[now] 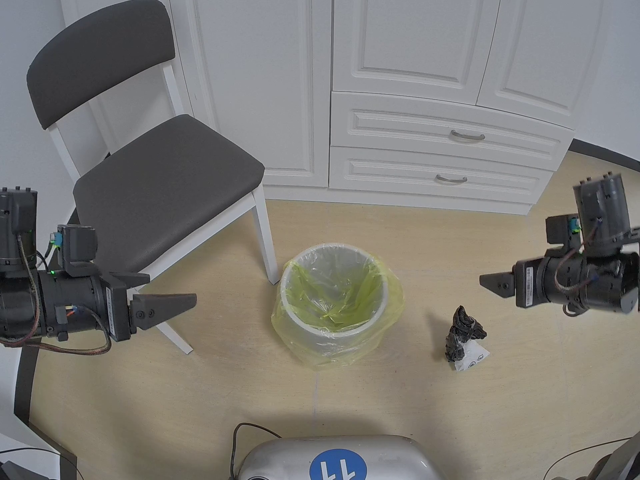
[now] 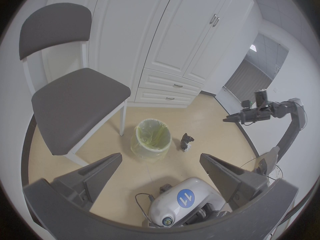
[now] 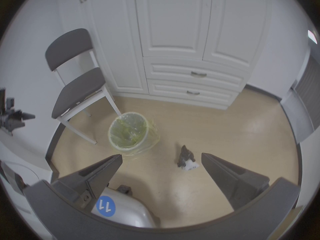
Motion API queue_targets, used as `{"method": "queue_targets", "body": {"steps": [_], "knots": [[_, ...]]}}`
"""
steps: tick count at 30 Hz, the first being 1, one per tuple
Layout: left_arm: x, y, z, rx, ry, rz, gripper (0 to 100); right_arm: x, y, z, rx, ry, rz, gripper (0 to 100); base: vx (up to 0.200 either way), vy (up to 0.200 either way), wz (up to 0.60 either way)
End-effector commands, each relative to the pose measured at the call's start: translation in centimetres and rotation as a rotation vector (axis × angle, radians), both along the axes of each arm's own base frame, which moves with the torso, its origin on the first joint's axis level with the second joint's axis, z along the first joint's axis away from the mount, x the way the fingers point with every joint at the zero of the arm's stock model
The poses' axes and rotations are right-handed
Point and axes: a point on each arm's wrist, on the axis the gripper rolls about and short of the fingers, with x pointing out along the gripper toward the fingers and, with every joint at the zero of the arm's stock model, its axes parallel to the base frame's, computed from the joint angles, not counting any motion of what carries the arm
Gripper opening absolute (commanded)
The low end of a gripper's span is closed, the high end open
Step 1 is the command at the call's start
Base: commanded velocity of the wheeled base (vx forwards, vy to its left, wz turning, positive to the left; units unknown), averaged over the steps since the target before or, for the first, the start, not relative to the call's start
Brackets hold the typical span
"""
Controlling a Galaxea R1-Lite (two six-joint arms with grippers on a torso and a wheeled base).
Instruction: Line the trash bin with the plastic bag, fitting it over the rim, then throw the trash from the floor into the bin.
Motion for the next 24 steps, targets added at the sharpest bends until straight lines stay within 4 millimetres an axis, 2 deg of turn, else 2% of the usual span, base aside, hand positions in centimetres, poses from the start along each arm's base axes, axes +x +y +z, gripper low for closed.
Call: {"method": "queue_targets", "body": {"steps": [1,2,3,5,7,10,12,13,15,16,18,19,20,21,24], "knots": [[-1.0,0.6,2.3,-0.021,-0.057,0.019,100,7.8,-2.5,-2.7,0.087,0.217,-0.119,100,0.000,0.000,0.00],[-1.0,0.6,2.3,-0.021,-0.057,0.019,100,7.8,-2.5,-2.7,0.087,0.217,-0.119,100,0.000,0.000,0.00],[-0.9,0.6,2.4,-0.025,-0.070,0.022,100,9.7,-3.3,-4.1,0.078,0.256,-0.141,100,0.000,0.000,0.00],[-0.9,0.6,2.3,-0.025,-0.077,0.020,100,11.1,-3.9,-5.3,0.065,0.285,-0.162,100,0.000,0.000,0.00],[-0.8,0.6,2.1,-0.026,-0.083,0.021,100,13.0,-4.9,-7.7,0.050,0.340,-0.194,100,0.000,0.000,0.00],[-0.7,0.5,2.1,-0.027,-0.088,0.021,100,15.0,-5.9,-10.6,0.053,0.412,-0.215,100,0.000,0.000,0.00],[-0.7,0.5,2.0,-0.027,-0.088,0.021,100,15.5,-6.2,-11.5,0.057,0.431,-0.220,100,0.000,0.000,0.00],[-0.7,0.6,2.1,-0.030,-0.091,0.023,100,16.9,-6.8,-13.2,0.075,0.464,-0.225,100,0.000,0.000,0.00],[-0.8,0.6,2.2,-0.030,-0.096,0.025,100,18.0,-7.3,-15.2,0.098,0.498,-0.219,100,0.000,0.000,0.00],[-0.8,0.6,2.2,-0.030,-0.096,0.025,100,18.0,-7.3,-15.2,0.098,0.498,-0.219,100,0.000,0.000,0.00],[-0.8,0.7,2.3,-0.030,-0.100,0.029,100,19.8,-8.0,-19.3,0.127,0.525,-0.216,100,0.000,0.000,0.00],[-0.8,0.7,2.3,-0.030,-0.100,0.029,100,20.2,-8.2,-20.5,0.132,0.524,-0.222,100,0.000,0.000,0.00],[-0.8,0.7,2.3,-0.030,-0.100,0.029,100,20.3,-8.2,-20.7,0.132,0.524,-0.222,100,0.000,0.000,0.00],[-0.8,0.7,2.2,-0.029,-0.097,0.029,100,20.7,-8.3,-22.7,0.135,0.524,-0.227,100,0.000,0.000,0.00],[-0.7,0.6,2.1,-0.028,-0.092,0.029,100,21.0,-8.3,-23.9,0.138,0.519,-0.229,100,0.000,0.000,0.00]]}}
